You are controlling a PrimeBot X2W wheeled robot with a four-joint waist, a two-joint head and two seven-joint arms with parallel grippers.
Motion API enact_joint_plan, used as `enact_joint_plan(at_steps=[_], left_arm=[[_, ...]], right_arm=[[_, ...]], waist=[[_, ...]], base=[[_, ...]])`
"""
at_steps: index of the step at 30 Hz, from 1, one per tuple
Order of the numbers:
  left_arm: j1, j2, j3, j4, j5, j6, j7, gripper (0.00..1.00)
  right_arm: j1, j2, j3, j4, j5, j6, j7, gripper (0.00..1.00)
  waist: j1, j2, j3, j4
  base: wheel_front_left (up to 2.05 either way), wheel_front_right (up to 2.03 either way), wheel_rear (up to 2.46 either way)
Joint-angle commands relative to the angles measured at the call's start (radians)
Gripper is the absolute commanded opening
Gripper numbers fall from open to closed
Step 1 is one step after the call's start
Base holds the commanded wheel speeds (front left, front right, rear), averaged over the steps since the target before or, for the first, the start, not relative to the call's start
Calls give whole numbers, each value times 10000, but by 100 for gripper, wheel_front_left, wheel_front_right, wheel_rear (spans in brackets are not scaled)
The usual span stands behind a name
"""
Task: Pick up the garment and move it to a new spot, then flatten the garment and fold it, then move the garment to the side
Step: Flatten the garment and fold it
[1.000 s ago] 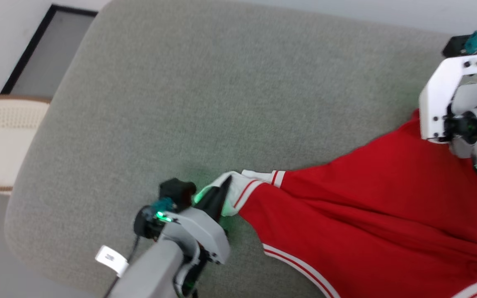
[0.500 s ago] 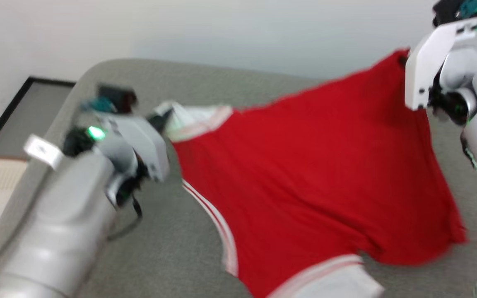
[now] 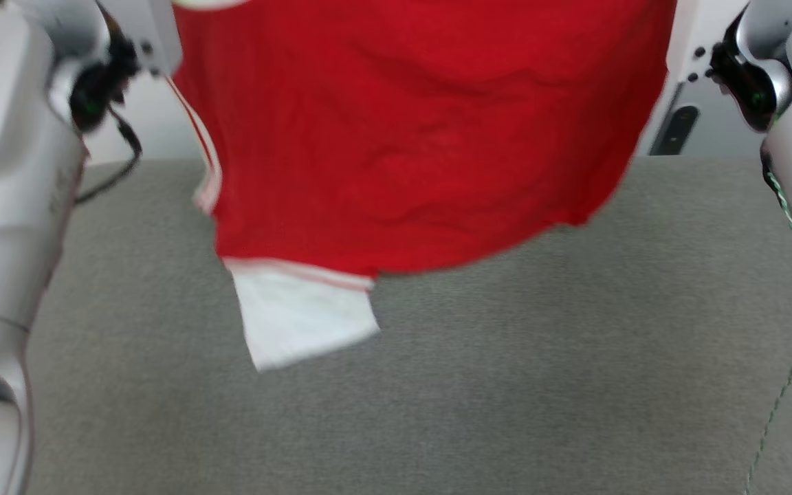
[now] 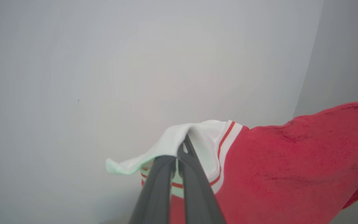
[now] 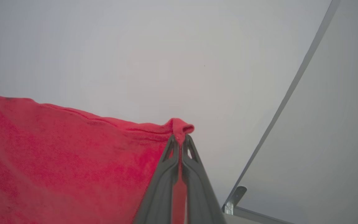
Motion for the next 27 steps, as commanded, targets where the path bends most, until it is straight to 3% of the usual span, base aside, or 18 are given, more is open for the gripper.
enact_joint_plan(at_steps=[1,11,19,27], left_arm=[[-137,-18,13,95,-76,-21,-78,0],[-1794,136,-998,825,85,-24,-394,0],[-3751,31,-1376,1428,625,-24,-1369,0],[-6020,-362,-1638,2064,1359,103,-2772,0]], right_arm=[[-74,67,-48,70,-34,30,-84,0],[-752,406,21,597,-419,30,-483,0],[-2159,242,-231,767,-994,18,-1360,0],[-3676,273,-1180,931,-1783,18,-2937,0]], waist=[[0,-1,-88,-385],[0,-1,525,-789],[0,-1,2742,-739],[0,-1,5128,-551]], base=[[0,0,0],[0,0,0],[0,0,0],[0,0,0]])
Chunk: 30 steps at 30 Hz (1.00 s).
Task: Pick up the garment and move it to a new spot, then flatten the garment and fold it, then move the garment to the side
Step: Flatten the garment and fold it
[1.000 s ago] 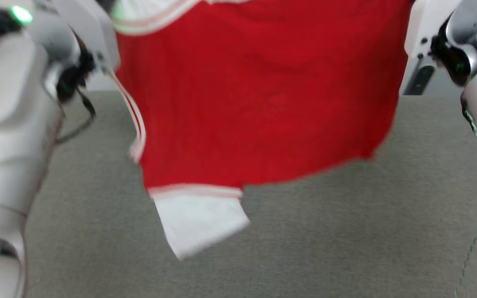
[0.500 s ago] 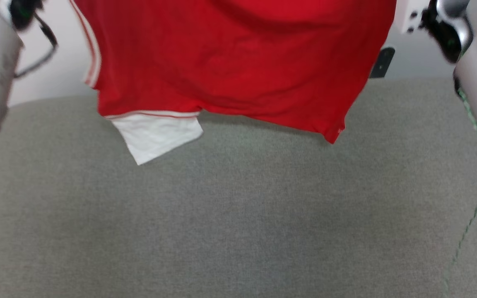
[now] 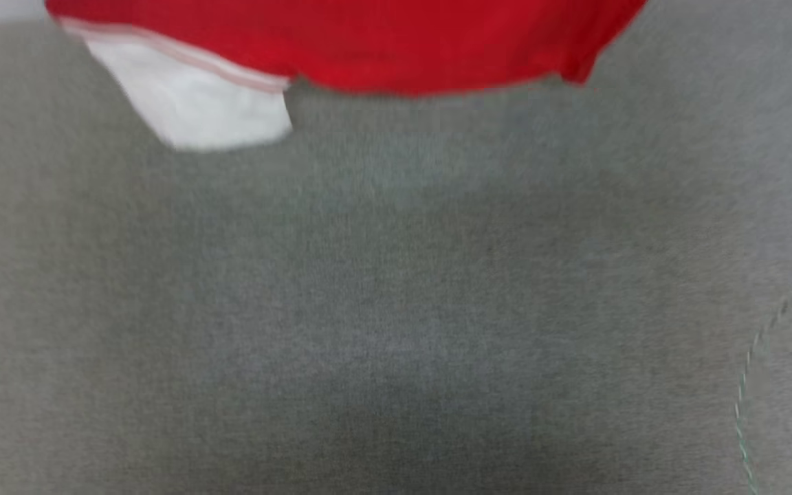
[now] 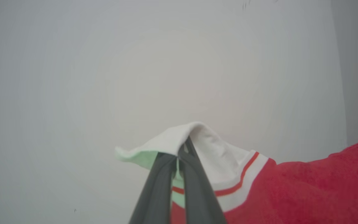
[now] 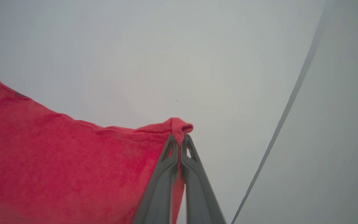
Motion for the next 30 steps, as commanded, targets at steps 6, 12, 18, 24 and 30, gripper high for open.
enact_joint_plan(at_steps=[6,12,18,24,30], left_arm=[[-1612,-350,44,258,324,182,-1030,0],[-2139,-623,146,354,265,69,-1459,0],[-1172,-755,63,480,155,-28,-1553,0],[972,-771,-133,879,-298,-59,-1532,0],[3597,-633,-703,521,-1045,-66,-1217,0]], right_arm=[[-1036,-320,-1237,-151,-1204,3,-636,0],[-554,32,-2939,-1425,-2863,3,-649,0],[337,648,-3759,-1458,-3941,3,-642,0],[1521,1018,-3414,-362,-3522,3,-578,0],[3300,1149,-2018,50,-2192,3,84,0]], waist=[[0,-1,3069,465],[0,-1,3705,694],[0,-1,3176,823],[0,-1,1517,843],[0,-1,-456,815]], base=[[0,0,0],[0,0,0],[0,0,0],[0,0,0],[0,0,0]])
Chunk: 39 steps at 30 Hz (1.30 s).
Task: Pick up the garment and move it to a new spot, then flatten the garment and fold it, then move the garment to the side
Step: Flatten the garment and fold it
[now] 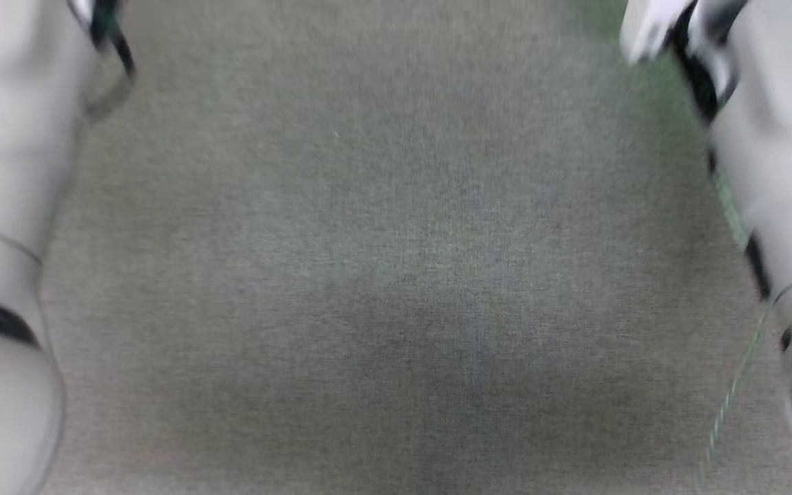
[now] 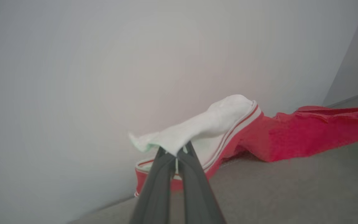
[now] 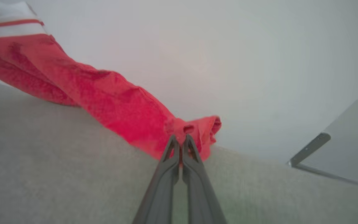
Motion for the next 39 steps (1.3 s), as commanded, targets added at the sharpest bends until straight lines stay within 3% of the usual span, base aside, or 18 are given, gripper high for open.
enact_joint_plan(at_steps=[1,6,13,18,24,29,34,39], left_arm=[[680,123,-225,-209,-104,-21,81,0],[2713,375,-652,-799,-671,-12,159,0],[4909,581,-1170,-1425,-660,50,-32,0],[6759,850,-1367,-2522,-847,181,-148,0],[8772,1680,-1509,-4615,-1032,1092,14,0],[10410,2710,-1596,-6962,-1229,2141,347,0],[11886,3669,-1620,-9225,-1412,3304,497,0],[13219,4158,-1678,-10753,-1704,4206,450,0]], right_arm=[[584,41,325,53,478,3,211,0],[2063,-40,1603,-305,1951,3,852,0],[4192,-1083,3206,-1797,3825,3,2199,0],[6077,-2654,4281,-3834,5477,1,3406,0],[8242,-4294,4357,-5993,6913,1,4368,0],[10035,-4981,3744,-7186,7409,1,4828,0],[11759,-5198,2850,-8092,7520,3,5053,0],[13328,-5135,1884,-8822,7373,1,5420,0]], waist=[[0,0,-2641,-85],[0,0,-3849,6],[0,0,-4881,160],[0,0,-5406,268],[0,0,-5747,444],[0,0,-5845,549],[0,0,-5809,662],[0,0,-5702,747]], base=[[0,0,0],[0,0,0],[0,0,0],[0,0,0],[0,0,0],[0,0,0],[0,0,0],[0,0,0]])
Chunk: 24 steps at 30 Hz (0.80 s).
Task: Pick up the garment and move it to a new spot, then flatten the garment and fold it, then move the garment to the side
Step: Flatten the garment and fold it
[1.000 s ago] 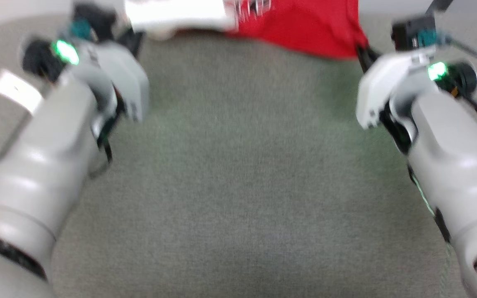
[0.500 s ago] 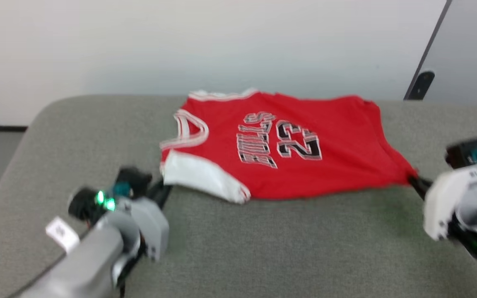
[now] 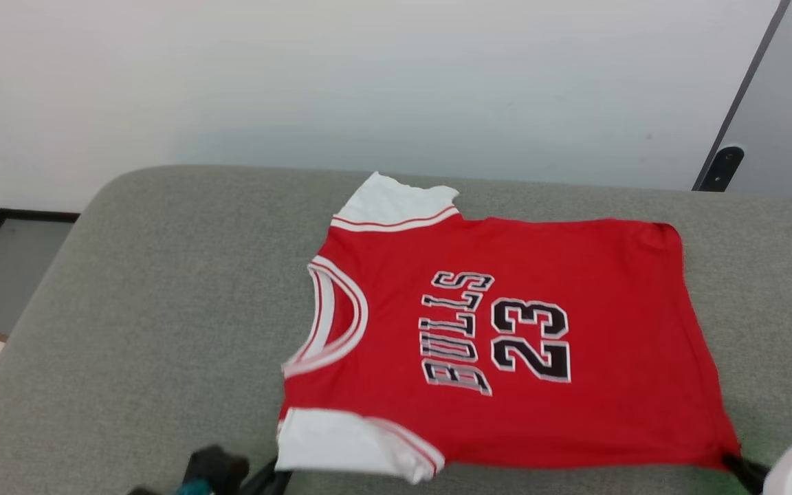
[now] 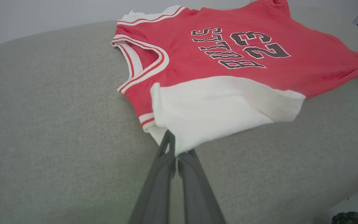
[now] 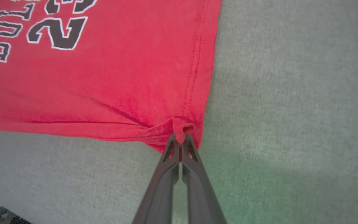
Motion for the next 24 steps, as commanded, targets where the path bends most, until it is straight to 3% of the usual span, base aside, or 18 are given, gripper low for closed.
enact_joint_plan(at_steps=[1,7,12,19,24], left_arm=[[224,117,59,-109,-96,152,-77,0],[1147,311,203,-972,-455,730,-285,0],[640,786,399,-1523,-563,561,133,0],[-1204,1370,661,-1442,-222,-210,1338,0],[-2514,1077,678,-481,-331,-1163,2203,1]], right_arm=[[242,35,-177,-138,-78,-1,54,0],[1428,400,-1426,-1176,-487,-1,780,0],[1279,681,-2139,-2096,-1100,-1,1671,0],[-170,978,-2266,-2497,-1997,-1,3106,0],[-1679,1111,-1874,-1793,-2475,-1,3787,0]], waist=[[0,0,55,19],[0,0,231,-24],[0,0,470,-115],[0,0,968,-320],[0,0,1368,-500]], base=[[0,0,0],[0,0,0],[0,0,0],[0,0,0],[0,0,0]])
